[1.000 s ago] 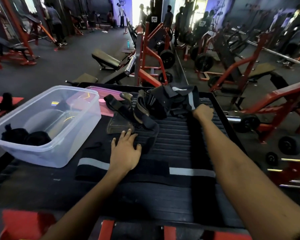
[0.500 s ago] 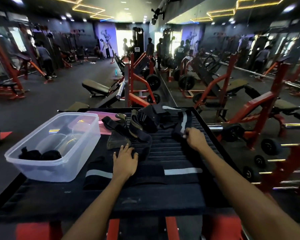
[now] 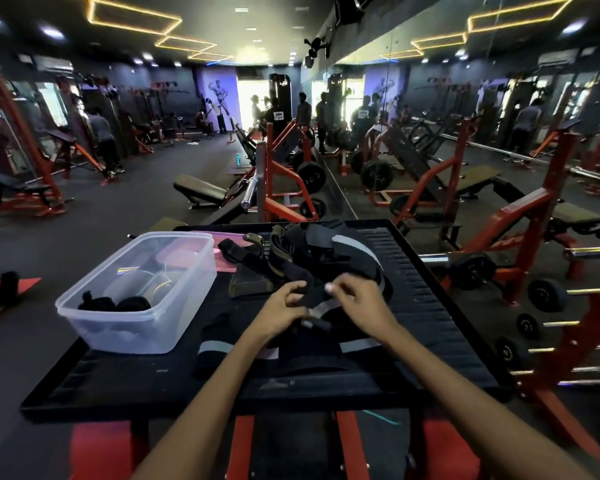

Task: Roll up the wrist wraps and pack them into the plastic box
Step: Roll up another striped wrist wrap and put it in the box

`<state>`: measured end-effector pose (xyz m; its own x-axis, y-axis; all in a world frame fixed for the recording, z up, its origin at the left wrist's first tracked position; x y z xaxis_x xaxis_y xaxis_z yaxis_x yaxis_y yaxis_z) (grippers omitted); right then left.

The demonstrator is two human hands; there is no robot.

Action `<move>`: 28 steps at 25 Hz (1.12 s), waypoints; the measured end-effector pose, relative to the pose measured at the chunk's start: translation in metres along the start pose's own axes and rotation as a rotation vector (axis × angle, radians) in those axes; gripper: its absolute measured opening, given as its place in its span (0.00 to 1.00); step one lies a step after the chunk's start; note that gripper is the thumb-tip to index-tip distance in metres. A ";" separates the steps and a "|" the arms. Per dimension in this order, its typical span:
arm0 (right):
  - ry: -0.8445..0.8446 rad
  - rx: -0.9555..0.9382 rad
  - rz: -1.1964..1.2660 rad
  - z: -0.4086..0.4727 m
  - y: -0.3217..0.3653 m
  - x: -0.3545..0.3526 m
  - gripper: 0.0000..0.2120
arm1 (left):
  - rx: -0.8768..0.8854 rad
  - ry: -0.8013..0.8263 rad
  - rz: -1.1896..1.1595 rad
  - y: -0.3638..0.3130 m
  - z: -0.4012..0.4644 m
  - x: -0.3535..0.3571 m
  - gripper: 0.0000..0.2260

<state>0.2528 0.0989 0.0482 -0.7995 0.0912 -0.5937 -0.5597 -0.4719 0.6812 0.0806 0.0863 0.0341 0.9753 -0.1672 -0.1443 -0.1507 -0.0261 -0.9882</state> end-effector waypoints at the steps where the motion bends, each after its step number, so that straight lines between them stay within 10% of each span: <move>1: -0.221 -0.035 -0.177 0.009 -0.004 -0.006 0.06 | 0.032 -0.036 0.116 0.003 -0.002 -0.002 0.21; 3: -0.315 0.050 -0.471 0.033 -0.015 -0.014 0.21 | 0.105 -0.136 0.207 0.008 -0.007 -0.001 0.20; 6: 0.068 0.191 -0.629 0.073 -0.034 -0.013 0.37 | 0.177 -0.206 0.234 0.020 -0.016 0.004 0.20; 9: 0.166 0.160 -0.614 0.088 -0.041 -0.016 0.22 | 0.140 -0.259 0.251 0.032 -0.023 0.000 0.16; 16: -0.480 0.497 0.189 0.060 -0.030 -0.045 0.14 | 0.139 -0.436 0.318 0.017 -0.009 -0.007 0.13; 21: -0.401 0.340 -0.032 0.028 -0.036 -0.062 0.19 | -0.016 -0.113 0.672 0.024 0.006 0.021 0.26; 25: -0.040 0.119 -0.468 0.005 -0.058 -0.043 0.26 | 0.096 -0.344 0.375 0.035 0.004 0.014 0.21; 28: -0.189 0.105 -0.443 -0.001 -0.056 -0.042 0.24 | 0.174 -0.420 0.152 0.015 0.004 -0.001 0.13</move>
<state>0.3178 0.1203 0.0348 -0.4997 0.4256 -0.7544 -0.8661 -0.2619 0.4259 0.0775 0.0902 0.0188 0.9306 0.2576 -0.2601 -0.3021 0.1389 -0.9431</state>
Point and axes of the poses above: each hand's wrist, its own z-axis towards the middle knuckle, its own x-axis out of the palm, y = z × x, the point moved 3 cm from there along z, towards the middle knuckle, and after that the axes turned 2 degrees about -z, right-handed, at the moved point
